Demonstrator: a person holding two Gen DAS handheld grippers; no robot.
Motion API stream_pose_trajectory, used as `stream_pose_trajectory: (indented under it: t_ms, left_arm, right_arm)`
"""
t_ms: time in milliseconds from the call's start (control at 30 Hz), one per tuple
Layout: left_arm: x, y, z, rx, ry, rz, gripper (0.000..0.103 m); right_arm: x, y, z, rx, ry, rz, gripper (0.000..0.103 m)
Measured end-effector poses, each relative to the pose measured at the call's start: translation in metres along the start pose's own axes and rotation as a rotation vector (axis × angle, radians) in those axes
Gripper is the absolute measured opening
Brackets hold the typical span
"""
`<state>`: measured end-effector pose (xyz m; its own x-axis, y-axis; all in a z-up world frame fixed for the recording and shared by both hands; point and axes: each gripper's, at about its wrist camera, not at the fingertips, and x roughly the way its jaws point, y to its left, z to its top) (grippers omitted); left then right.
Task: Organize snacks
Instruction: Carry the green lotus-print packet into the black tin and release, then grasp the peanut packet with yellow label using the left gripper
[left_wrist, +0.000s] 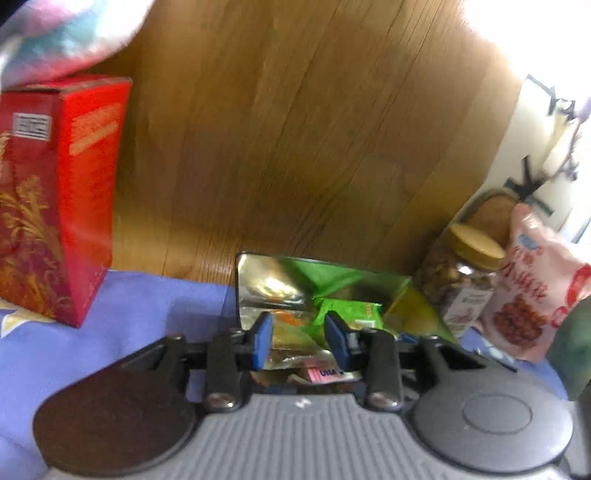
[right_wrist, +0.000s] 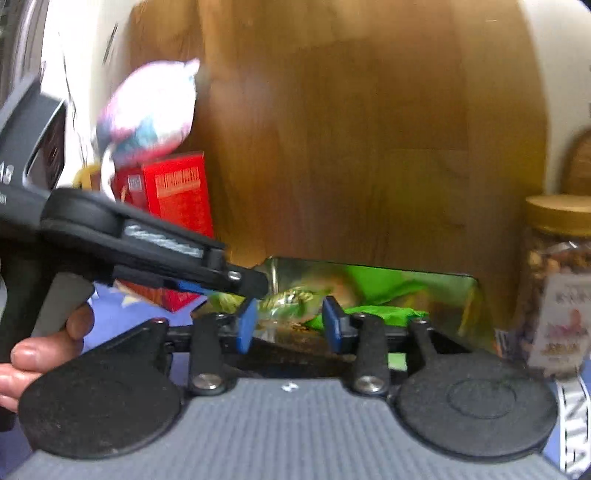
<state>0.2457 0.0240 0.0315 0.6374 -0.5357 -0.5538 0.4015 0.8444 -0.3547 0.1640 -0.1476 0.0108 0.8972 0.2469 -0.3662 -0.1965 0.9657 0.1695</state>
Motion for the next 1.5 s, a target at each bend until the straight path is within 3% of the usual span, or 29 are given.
stream_pose_trajectory:
  t_ms: [200,333,400,467,500,567,667,700,767,867,900,967,1000,1067,1200,1300,1367,1500]
  left_arm:
    - [-0.031,0.003,-0.015,-0.001,-0.03,-0.017,0.038]
    - [-0.041,0.002,-0.035,-0.033,0.016,-0.068,0.038]
    - [-0.044,0.0,-0.048,-0.049,0.04,-0.088,0.038]
    - [-0.048,0.001,-0.06,-0.063,0.058,-0.092,0.039]
    - [-0.051,0.002,-0.065,-0.069,0.064,-0.089,0.04]
    - [-0.058,0.007,-0.073,-0.086,0.071,-0.074,0.04]
    - [-0.067,0.015,-0.083,-0.115,0.078,-0.068,0.04]
    - [-0.07,0.016,-0.085,-0.121,0.081,-0.076,0.04]
    - [-0.075,0.017,-0.09,-0.128,0.09,-0.106,0.042]
    - [-0.079,0.01,-0.097,-0.101,0.101,-0.155,0.049]
    - [-0.079,0.006,-0.099,-0.081,0.105,-0.16,0.05]
    - [-0.078,-0.006,-0.105,-0.039,0.114,-0.165,0.051]
    - [-0.076,-0.012,-0.107,-0.021,0.121,-0.17,0.051]
    - [-0.072,-0.021,-0.111,0.001,0.137,-0.186,0.051]
    - [-0.062,-0.042,-0.119,0.059,0.184,-0.223,0.054]
    - [-0.058,-0.054,-0.129,0.113,0.226,-0.234,0.054]
    - [-0.056,-0.058,-0.136,0.134,0.253,-0.221,0.054]
    - [-0.057,-0.055,-0.152,0.107,0.292,-0.239,0.054]
  right_arm:
    - [-0.05,-0.018,-0.033,0.078,0.065,0.002,0.043]
    - [-0.04,-0.009,-0.054,0.036,0.189,-0.02,0.068]
    - [-0.031,0.0,-0.063,-0.032,0.242,-0.026,0.069]
    - [-0.019,0.011,-0.067,-0.089,0.269,-0.019,0.067]
    - [-0.017,0.014,-0.068,-0.106,0.279,-0.004,0.054]
    - [-0.018,0.02,-0.064,-0.132,0.285,-0.006,0.05]
    - [-0.035,0.014,-0.056,-0.075,0.263,0.033,0.036]
    - [-0.048,0.013,-0.053,-0.068,0.238,0.05,0.027]
    - [-0.074,0.015,-0.053,-0.09,0.22,0.13,0.027]
    - [-0.108,0.018,-0.066,-0.152,0.271,0.284,0.028]
    - [-0.117,0.02,-0.072,-0.195,0.279,0.3,0.029]
    - [-0.133,0.02,-0.083,-0.277,0.265,0.207,0.037]
    - [-0.139,0.015,-0.086,-0.268,0.242,0.136,0.049]
    - [-0.151,0.001,-0.086,-0.152,0.217,0.052,0.051]
    - [-0.177,-0.001,-0.099,0.052,0.179,0.07,0.051]
    - [-0.183,0.017,-0.112,0.046,0.185,0.081,0.05]
    - [-0.183,0.027,-0.115,0.014,0.197,0.03,0.05]
    - [-0.174,0.025,-0.12,-0.011,0.223,-0.009,0.05]
